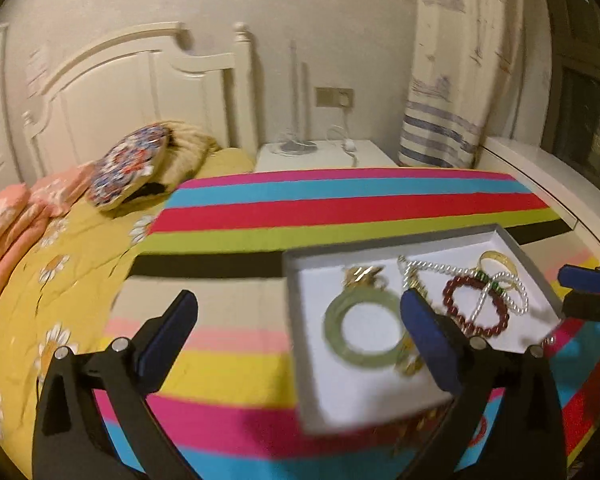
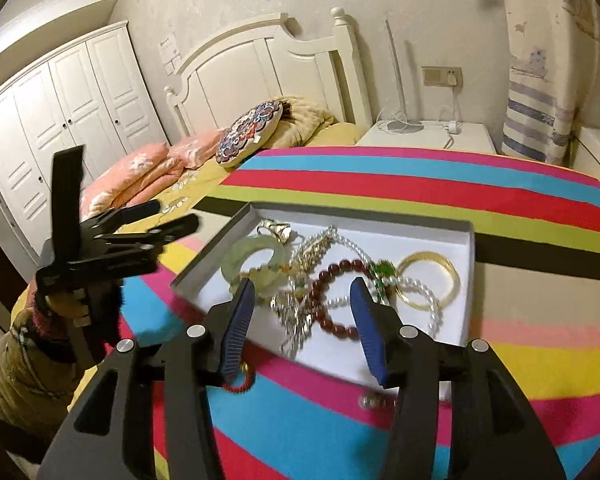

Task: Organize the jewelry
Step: 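Carry the gold rings and silver brooch into the grey box and release both, then grasp the red string bracelet with gold beads with the right tool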

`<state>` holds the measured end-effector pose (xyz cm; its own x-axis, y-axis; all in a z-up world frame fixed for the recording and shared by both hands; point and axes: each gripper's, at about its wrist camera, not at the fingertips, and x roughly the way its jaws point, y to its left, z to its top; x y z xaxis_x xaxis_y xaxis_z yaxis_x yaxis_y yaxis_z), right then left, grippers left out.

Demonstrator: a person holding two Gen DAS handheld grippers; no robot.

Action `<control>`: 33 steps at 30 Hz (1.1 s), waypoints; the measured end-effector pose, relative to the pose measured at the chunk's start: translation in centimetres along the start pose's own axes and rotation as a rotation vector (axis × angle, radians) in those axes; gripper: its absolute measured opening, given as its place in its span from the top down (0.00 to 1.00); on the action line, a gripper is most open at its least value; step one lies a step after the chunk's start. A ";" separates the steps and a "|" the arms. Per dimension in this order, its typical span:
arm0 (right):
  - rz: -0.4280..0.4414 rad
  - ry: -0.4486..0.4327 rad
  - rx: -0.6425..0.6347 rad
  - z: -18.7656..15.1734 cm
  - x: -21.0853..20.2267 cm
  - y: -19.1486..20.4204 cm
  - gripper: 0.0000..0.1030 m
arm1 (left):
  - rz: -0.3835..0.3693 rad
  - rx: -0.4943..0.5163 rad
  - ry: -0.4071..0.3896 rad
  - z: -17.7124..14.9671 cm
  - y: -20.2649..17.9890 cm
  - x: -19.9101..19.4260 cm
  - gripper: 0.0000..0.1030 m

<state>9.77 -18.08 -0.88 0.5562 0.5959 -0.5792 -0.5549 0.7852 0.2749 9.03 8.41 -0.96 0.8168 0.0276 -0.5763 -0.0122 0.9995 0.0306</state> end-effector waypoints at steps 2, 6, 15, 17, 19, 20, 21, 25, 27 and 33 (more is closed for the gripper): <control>-0.001 0.015 -0.014 -0.9 -0.2 0.6 0.52 | 0.022 -0.009 -0.011 -1.5 0.7 -1.3 0.02; 0.004 0.071 -0.062 -2.7 0.4 2.0 0.51 | 0.051 -0.032 -0.016 -4.3 2.1 -2.4 0.02; 0.018 0.208 -0.229 -5.6 4.0 6.5 0.52 | -0.030 -0.139 0.034 -7.0 4.5 -1.3 0.02; 0.039 0.209 -0.264 -5.8 4.1 7.7 0.52 | -0.045 -0.168 0.046 -7.2 4.9 -1.1 0.02; 0.053 0.208 -0.306 -5.9 4.3 8.8 0.52 | -0.050 -0.192 0.064 -7.3 5.4 -0.8 0.03; 0.057 0.212 -0.327 -5.9 4.5 9.4 0.54 | -0.054 -0.198 0.068 -7.2 5.5 -0.6 0.03; 0.049 0.217 -0.354 -5.9 4.8 9.9 0.55 | -0.059 -0.201 0.071 -7.1 5.5 -0.5 0.03; 0.025 0.253 -0.428 -5.9 6.4 11.1 0.63 | -0.060 -0.195 0.081 -7.1 5.4 -0.4 0.02; 0.019 0.268 -0.439 -5.8 7.1 11.2 0.66 | -0.059 -0.195 0.076 -7.1 5.4 -0.4 0.02; 0.038 0.302 -0.433 -5.4 8.8 10.5 0.76 | -0.064 -0.204 0.075 -7.1 5.5 -0.4 0.02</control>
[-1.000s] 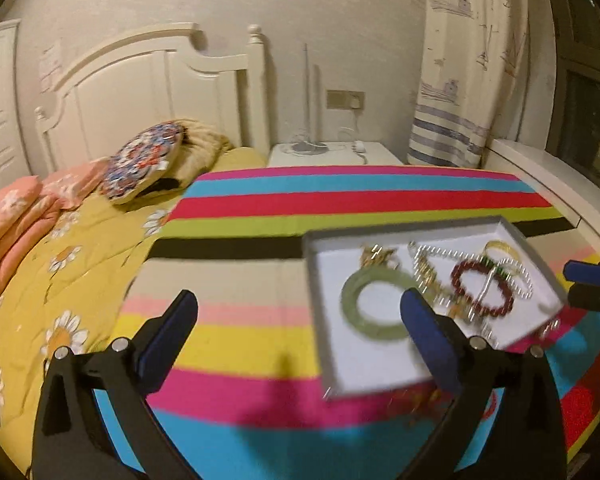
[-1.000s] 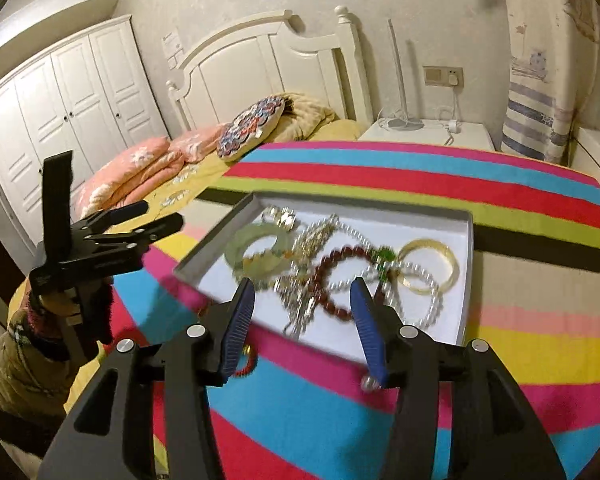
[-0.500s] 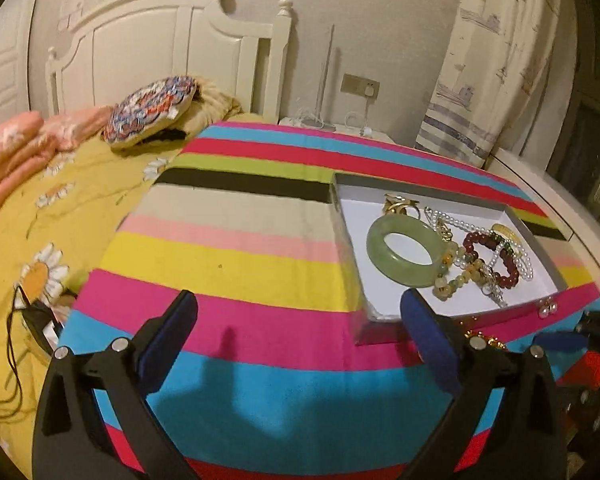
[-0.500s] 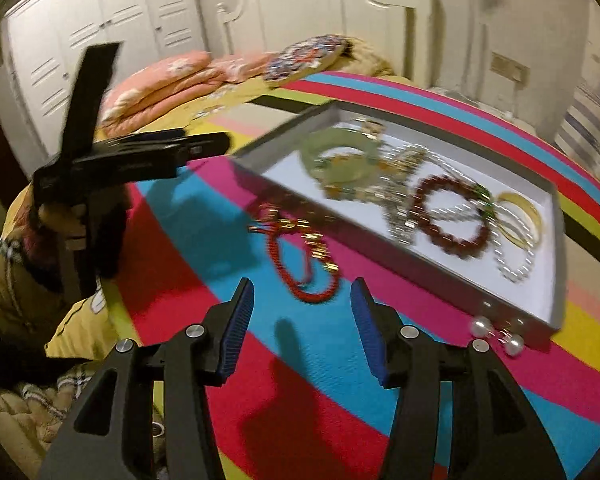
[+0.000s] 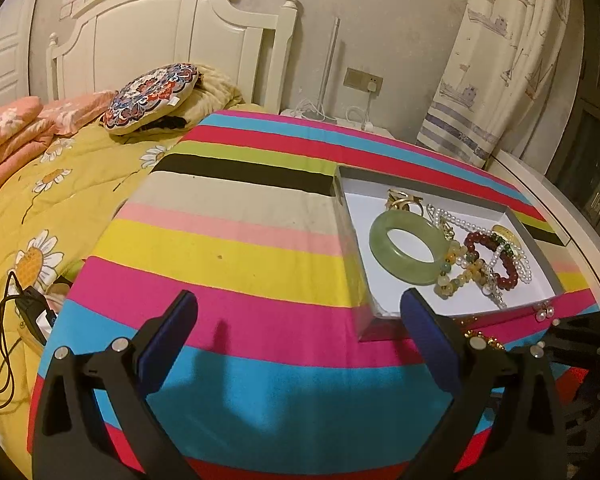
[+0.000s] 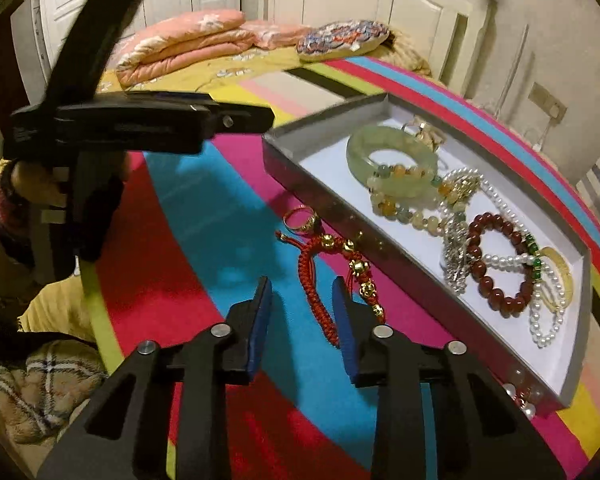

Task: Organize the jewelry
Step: 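Grasp the red string bracelet with gold beads with the right tool, then grasp the gold ring with the left tool while the right tool lifts the red bracelet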

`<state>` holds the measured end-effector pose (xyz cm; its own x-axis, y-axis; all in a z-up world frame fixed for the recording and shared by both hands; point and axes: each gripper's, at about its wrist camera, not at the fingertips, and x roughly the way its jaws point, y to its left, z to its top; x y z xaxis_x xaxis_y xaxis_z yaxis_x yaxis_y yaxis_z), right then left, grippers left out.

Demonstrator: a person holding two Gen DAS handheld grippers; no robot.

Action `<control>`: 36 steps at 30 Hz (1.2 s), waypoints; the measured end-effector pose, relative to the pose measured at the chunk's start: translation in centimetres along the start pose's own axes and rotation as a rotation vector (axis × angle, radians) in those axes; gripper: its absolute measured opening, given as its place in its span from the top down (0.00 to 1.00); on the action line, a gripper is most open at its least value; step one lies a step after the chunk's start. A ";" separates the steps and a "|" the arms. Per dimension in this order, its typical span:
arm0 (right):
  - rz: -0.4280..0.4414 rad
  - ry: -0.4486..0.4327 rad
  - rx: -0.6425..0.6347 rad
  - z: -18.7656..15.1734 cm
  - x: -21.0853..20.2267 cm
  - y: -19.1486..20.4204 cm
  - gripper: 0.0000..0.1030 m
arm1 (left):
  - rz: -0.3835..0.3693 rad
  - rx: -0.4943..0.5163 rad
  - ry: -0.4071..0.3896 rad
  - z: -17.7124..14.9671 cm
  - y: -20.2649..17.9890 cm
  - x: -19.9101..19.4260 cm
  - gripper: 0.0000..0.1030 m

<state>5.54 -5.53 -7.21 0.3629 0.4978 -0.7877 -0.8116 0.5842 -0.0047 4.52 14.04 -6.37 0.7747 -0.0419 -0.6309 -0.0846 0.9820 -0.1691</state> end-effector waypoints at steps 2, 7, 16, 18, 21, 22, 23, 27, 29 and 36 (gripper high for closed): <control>-0.004 0.006 -0.006 -0.3 -0.1 -0.1 0.89 | -0.001 -0.002 0.000 0.0 0.0 0.0 0.02; -0.015 0.002 -0.036 -2.3 -1.5 -0.1 0.93 | -0.004 -0.002 0.007 0.0 0.0 0.2 0.02; 0.010 -0.030 0.061 -6.8 -4.6 -2.4 0.92 | -0.006 -0.003 0.015 0.0 -0.1 0.3 0.03; 0.007 -0.032 0.055 -6.6 -4.4 -2.3 0.91 | -0.009 0.001 0.014 0.0 -0.2 0.2 0.02; -0.002 -0.037 0.039 -6.7 -4.5 -1.7 0.91 | -0.022 0.025 0.012 -0.1 -0.6 0.0 0.03; 0.002 -0.043 0.045 -6.8 -4.6 -1.8 0.91 | -0.022 0.035 -0.001 -0.2 -0.9 -0.5 0.03; -0.001 -0.050 0.054 -6.9 -4.7 -1.8 0.92 | -0.036 0.047 0.000 -0.4 -1.3 -0.9 0.02; -0.011 -0.074 0.079 -7.1 -4.8 -1.4 0.94 | -0.052 0.133 0.014 -1.9 -3.7 -1.8 0.04; -0.002 -0.093 0.111 -7.2 -5.1 -1.7 0.94 | -0.039 0.224 0.030 -2.7 -5.7 -1.9 0.14; 0.013 -0.135 0.190 -7.3 -6.3 -3.3 0.94 | -0.073 0.311 0.106 -3.3 -9.0 0.1 0.44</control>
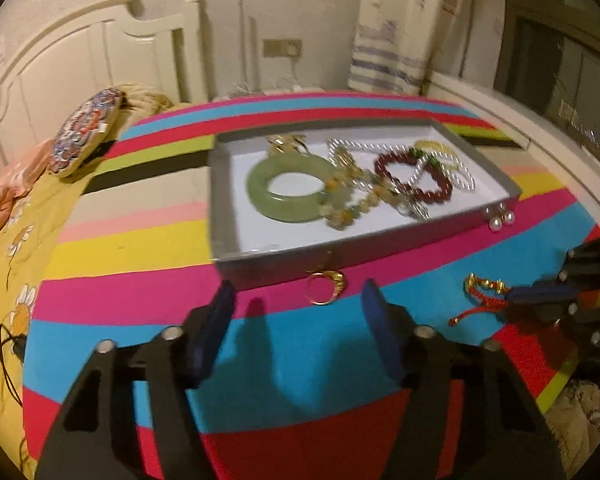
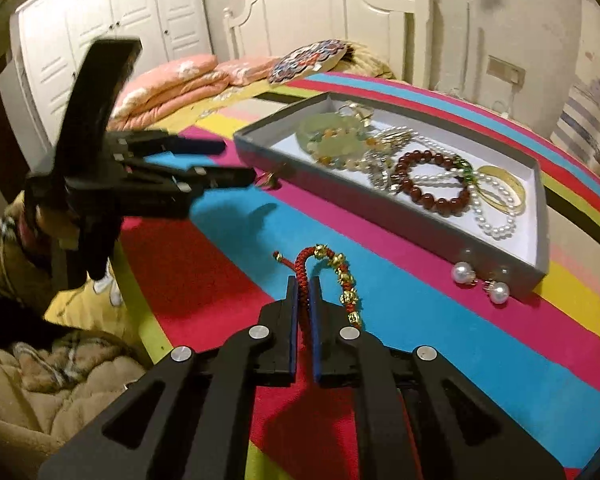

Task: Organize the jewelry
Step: 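Grasp the gold ring with the left tool while the right tool lifts the red bracelet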

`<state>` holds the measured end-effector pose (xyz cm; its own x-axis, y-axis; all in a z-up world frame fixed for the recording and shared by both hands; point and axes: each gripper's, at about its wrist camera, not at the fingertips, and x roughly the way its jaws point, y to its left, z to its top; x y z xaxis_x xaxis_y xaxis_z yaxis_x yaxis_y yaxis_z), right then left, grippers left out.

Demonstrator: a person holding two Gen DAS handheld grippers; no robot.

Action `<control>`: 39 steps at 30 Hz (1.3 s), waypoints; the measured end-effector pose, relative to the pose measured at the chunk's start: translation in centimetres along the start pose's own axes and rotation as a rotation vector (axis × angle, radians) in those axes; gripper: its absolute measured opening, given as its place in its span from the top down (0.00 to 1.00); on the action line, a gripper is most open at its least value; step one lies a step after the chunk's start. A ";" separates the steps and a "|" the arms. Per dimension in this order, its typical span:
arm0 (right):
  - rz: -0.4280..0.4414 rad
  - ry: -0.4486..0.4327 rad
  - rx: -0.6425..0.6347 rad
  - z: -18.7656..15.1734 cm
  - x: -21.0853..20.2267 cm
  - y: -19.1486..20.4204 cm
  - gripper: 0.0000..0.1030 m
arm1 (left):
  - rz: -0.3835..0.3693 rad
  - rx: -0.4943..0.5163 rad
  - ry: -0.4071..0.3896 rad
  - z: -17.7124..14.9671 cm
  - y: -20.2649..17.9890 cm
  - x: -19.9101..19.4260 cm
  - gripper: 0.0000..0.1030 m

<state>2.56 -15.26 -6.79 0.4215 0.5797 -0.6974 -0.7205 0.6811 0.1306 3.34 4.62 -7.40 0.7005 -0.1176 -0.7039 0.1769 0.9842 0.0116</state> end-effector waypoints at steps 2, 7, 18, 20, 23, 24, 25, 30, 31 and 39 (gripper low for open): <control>-0.005 -0.004 0.013 -0.1 -0.1 -0.2 0.94 | -0.001 0.025 0.021 0.2 -0.5 0.7 0.47; 0.003 -0.009 0.032 -0.1 0.1 -0.6 0.94 | 0.008 0.040 0.064 0.8 -1.0 1.9 0.52; -0.007 -0.027 0.041 -0.1 -0.5 -0.6 0.94 | 0.014 0.104 0.052 0.6 -2.7 2.1 0.84; -0.006 -0.030 0.043 -0.1 -0.5 -0.6 0.94 | 0.009 0.101 0.048 0.6 -2.6 2.0 0.85; -0.007 -0.034 0.047 -0.1 -0.5 -0.8 0.94 | 0.000 0.101 0.037 0.5 -2.5 1.7 0.91; -0.007 -0.034 0.049 -0.1 -0.5 -0.8 0.94 | 0.000 0.103 0.035 0.5 -2.5 1.6 0.97; -0.008 -0.036 0.050 -0.1 -0.5 -0.8 0.94 | 0.005 0.107 0.034 0.4 -2.6 1.6 1.00; -0.008 -0.037 0.056 -0.1 -0.6 -1.0 0.94 | -0.017 0.094 0.023 0.4 -2.3 1.3 1.00; -0.008 -0.037 0.057 -0.1 -0.6 -1.0 0.94 | -0.035 0.087 0.021 0.4 -2.1 1.2 1.00; 0.000 -0.035 0.060 -0.2 -0.5 -0.9 0.94 | -0.083 -0.008 0.013 0.4 -0.3 0.6 0.72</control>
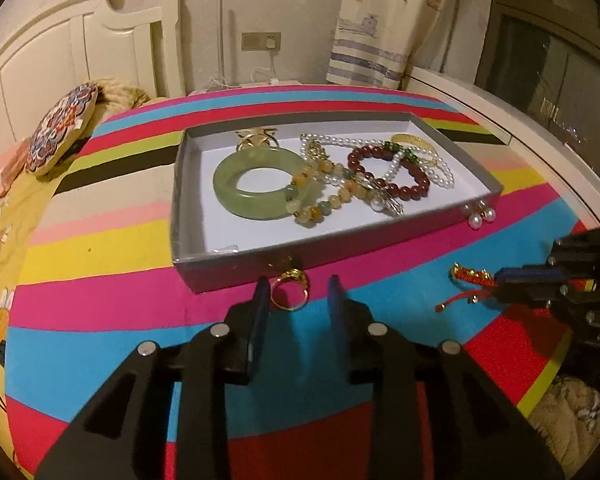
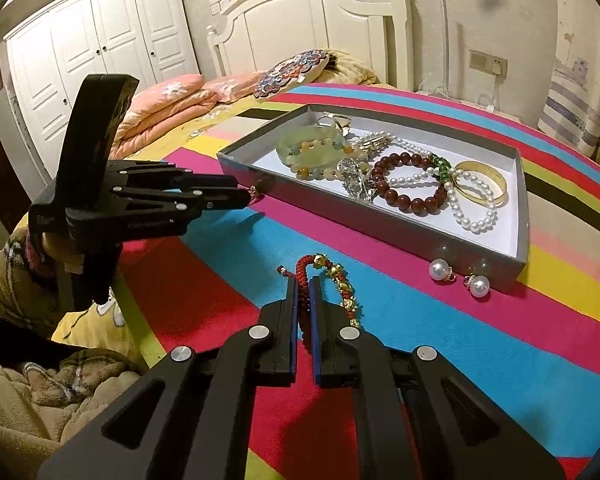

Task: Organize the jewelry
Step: 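Grasp the gold ring with the left tool while the right tool lifts the red bracelet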

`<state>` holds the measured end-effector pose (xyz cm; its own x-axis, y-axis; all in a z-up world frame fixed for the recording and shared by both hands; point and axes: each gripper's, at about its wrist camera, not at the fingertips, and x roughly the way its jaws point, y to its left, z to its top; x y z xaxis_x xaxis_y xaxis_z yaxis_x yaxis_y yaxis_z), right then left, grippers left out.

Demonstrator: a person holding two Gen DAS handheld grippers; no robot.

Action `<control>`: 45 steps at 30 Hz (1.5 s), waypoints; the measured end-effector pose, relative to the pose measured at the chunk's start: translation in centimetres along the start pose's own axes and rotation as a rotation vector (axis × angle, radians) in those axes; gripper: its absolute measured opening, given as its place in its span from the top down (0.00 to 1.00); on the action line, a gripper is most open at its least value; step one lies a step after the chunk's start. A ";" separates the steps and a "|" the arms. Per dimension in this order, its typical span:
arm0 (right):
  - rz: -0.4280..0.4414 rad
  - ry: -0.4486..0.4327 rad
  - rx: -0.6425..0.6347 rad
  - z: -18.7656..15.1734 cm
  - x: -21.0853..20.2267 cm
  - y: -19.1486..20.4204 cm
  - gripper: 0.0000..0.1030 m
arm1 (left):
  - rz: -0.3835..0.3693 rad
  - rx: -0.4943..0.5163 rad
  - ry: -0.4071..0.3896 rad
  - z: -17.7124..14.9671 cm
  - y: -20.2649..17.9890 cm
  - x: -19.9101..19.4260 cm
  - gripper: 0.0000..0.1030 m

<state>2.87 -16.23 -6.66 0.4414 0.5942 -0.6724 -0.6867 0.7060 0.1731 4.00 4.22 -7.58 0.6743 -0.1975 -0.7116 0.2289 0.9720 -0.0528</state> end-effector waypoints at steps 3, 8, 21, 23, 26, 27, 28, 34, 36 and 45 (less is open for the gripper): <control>0.001 0.000 -0.001 0.0 0.0 0.0 0.94 | 0.010 0.026 0.025 0.5 -0.4 0.4 0.73; 0.003 0.000 0.003 0.0 0.0 0.0 0.94 | 0.032 0.082 0.053 0.7 -2.0 1.5 0.83; 0.000 -0.030 0.001 0.3 -0.6 -0.1 0.94 | 0.019 0.083 0.000 0.5 -1.9 -0.1 1.00; -0.002 -0.041 0.002 0.4 -0.9 -0.1 0.94 | 0.015 0.086 -0.012 0.6 -2.0 -0.6 1.00; 0.000 -0.043 0.005 0.4 -1.0 0.0 0.94 | 0.005 0.094 -0.004 0.6 -2.0 -0.9 1.00; 0.000 -0.042 0.005 0.4 -1.0 0.0 0.94 | 0.015 0.098 0.002 0.5 -2.0 -0.8 0.97; 0.001 -0.040 0.006 0.4 -1.0 0.0 0.94 | 0.028 0.097 0.005 0.4 -1.9 -0.8 0.77; 0.006 -0.033 0.006 0.4 -0.8 0.2 0.94 | 0.038 0.111 0.042 0.7 -1.9 0.9 0.64; 0.007 -0.032 0.007 0.4 -0.7 0.1 0.94 | 0.029 0.120 0.061 0.8 -2.0 1.8 0.70; 0.000 -0.075 0.001 0.8 -1.9 0.5 0.94 | 0.019 0.113 0.032 0.5 -1.9 0.9 0.80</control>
<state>2.17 -16.72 -4.74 0.4836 0.6212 -0.6166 -0.6861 0.7065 0.1737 4.49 2.10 -7.76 0.6567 -0.1732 -0.7340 0.2949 0.9548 0.0386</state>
